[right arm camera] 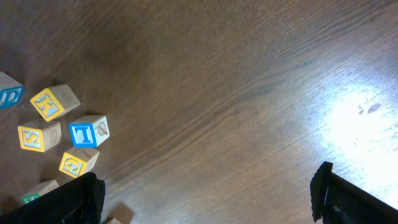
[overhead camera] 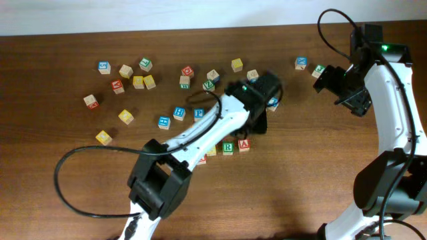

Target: Spell out ICRA

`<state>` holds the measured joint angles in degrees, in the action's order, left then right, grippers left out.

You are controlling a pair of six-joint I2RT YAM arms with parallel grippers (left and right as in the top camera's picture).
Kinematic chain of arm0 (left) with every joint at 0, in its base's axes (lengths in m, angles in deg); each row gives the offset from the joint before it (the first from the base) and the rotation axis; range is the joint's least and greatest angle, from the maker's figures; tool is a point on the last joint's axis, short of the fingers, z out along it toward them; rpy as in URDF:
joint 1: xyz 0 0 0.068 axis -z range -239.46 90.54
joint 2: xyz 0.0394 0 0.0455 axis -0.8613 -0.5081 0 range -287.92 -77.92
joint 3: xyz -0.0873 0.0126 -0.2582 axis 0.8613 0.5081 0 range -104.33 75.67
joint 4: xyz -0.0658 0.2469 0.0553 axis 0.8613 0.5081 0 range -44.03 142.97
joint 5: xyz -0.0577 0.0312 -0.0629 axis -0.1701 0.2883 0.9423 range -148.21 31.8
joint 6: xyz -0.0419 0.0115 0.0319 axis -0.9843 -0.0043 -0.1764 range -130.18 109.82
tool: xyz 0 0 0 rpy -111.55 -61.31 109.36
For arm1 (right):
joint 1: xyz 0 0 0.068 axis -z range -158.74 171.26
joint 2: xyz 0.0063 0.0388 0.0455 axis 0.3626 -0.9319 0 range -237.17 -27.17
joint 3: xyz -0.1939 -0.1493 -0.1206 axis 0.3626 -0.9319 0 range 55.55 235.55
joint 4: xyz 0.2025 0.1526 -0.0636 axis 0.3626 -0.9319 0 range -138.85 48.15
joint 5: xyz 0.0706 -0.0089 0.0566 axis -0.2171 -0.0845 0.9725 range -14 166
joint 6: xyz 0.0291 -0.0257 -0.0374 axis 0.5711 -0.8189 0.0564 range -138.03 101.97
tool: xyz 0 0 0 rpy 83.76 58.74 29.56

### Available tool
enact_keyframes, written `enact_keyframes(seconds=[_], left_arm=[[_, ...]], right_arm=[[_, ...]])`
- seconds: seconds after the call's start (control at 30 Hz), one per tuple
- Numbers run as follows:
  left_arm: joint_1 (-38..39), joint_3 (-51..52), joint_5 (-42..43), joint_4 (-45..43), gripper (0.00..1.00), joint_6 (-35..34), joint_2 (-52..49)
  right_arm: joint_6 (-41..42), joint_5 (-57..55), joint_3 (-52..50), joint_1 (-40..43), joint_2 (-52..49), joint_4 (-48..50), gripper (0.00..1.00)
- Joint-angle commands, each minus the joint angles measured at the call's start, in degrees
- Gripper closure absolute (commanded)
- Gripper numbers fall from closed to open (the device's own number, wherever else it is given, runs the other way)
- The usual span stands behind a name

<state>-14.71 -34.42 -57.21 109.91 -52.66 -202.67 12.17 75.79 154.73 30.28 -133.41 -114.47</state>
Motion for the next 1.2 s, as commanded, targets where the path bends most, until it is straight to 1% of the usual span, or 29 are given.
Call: enact_keyframes(seconds=[0.0,0.03,0.07,0.1,0.13,0.2,0.23,0.27,0.33,0.37,0.4,0.43,0.47,0.5,0.53,0.57,0.63,0.67,0.7,0.73,0.8,0.83,0.97,1.1,1.17], left_arm=[[-3.1,-15.1,-3.3,11.1,0.48,3.6,0.0],[-4.7,-20.5,-4.4,17.2,0.47,3.6,0.0],[-6.6,-26.0,-4.7,23.7,0.46,5.6,0.1],[-9.3,-32.9,-5.2,31.8,0.48,8.3,0.5],[-11.0,-34.4,-3.8,32.8,0.52,12.6,2.2],[-13.1,-34.3,-3.8,32.8,0.55,12.9,5.6],[-13.6,-34.0,-3.5,32.8,0.54,13.6,6.8],[-14.4,-31.3,-3.5,32.8,0.53,15.6,10.3],[-14.5,-21.3,-3.4,32.8,0.52,15.8,16.2],[-14.5,-14.3,-3.3,32.8,0.51,15.0,18.9],[-14.5,-6.9,-3.3,32.7,0.51,12.7,20.9],[-14.3,0.2,-3.3,31.8,0.54,12.5,21.6],[-13.8,4.2,-2.6,30.7,0.64,12.5,21.6],[-13.0,9.7,0.0,27.3,0.81,12.5,21.6],[-11.6,16.4,4.4,21.1,0.95,12.5,21.6],[-10.4,22.4,7.3,14.9,0.95,12.0,21.6],[-7.5,32.2,7.8,5.5,0.97,5.4,21.6],[-6.7,34.8,7.5,2.5,0.98,3.8,21.6],[-5.7,38.6,5.2,-1.3,1.00,-1.1,21.6],[-5.3,40.5,2.0,-2.8,1.00,-4.3,21.6],[-5.2,43.1,-3.1,-4.0,1.00,-8.2,21.6],[-5.2,45.0,-5.2,-6.4,1.00,-8.5,21.6],[-5.2,49.1,-5.4,-14.4,1.00,-8.0,21.6],[-5.2,49.1,-5.7,-17.0,1.00,-8.0,20.6],[-5.2,49.1,-8.2,-17.0,1.00,-8.0,19.9]], right_arm=[[0.0,-0.5,0.5,0.0,0.7,0.0,0.02],[0.0,-0.5,0.5,0.0,0.7,0.0,0.02],[0.0,-0.5,0.5,0.0,0.7,0.0,0.02],[0.0,-0.5,0.5,0.0,0.7,0.0,0.02],[0.0,-0.5,0.5,0.0,0.7,0.0,0.02],[0.0,-0.5,0.5,0.0,0.7,0.0,0.02],[0.0,-0.5,0.5,0.0,0.7,0.0,0.02],[0.0,-0.5,0.5,0.0,0.7,0.0,0.02],[0.0,-0.5,0.5,0.0,0.7,0.0,0.02],[0.0,-0.5,0.5,0.0,0.7,0.0,0.02],[0.0,-0.5,0.5,0.0,0.7,0.0,0.02],[0.0,-0.5,0.5,0.0,0.7,0.0,0.02],[0.0,-0.5,0.5,0.0,0.7,0.0,0.02],[0.0,-0.5,0.5,0.0,0.7,0.0,0.02],[0.0,-0.5,0.5,0.0,0.7,0.0,0.02],[0.0,-0.5,0.5,0.0,0.7,0.0,0.02],[0.0,-0.5,0.5,0.0,0.7,0.0,0.02],[0.0,-0.5,0.5,0.0,0.7,0.0,0.02],[0.0,-0.5,0.5,0.0,0.7,0.0,0.02],[0.0,-0.5,0.5,0.0,0.7,0.0,0.02],[0.0,-0.5,0.5,0.0,0.7,0.0,0.02],[0.0,-0.5,0.5,0.1,0.7,0.0,0.02],[0.0,-0.5,0.5,0.0,0.7,0.0,0.02],[0.0,-0.5,0.5,0.0,0.7,0.0,0.02],[0.0,-0.5,0.5,0.0,0.7,0.0,0.02]])
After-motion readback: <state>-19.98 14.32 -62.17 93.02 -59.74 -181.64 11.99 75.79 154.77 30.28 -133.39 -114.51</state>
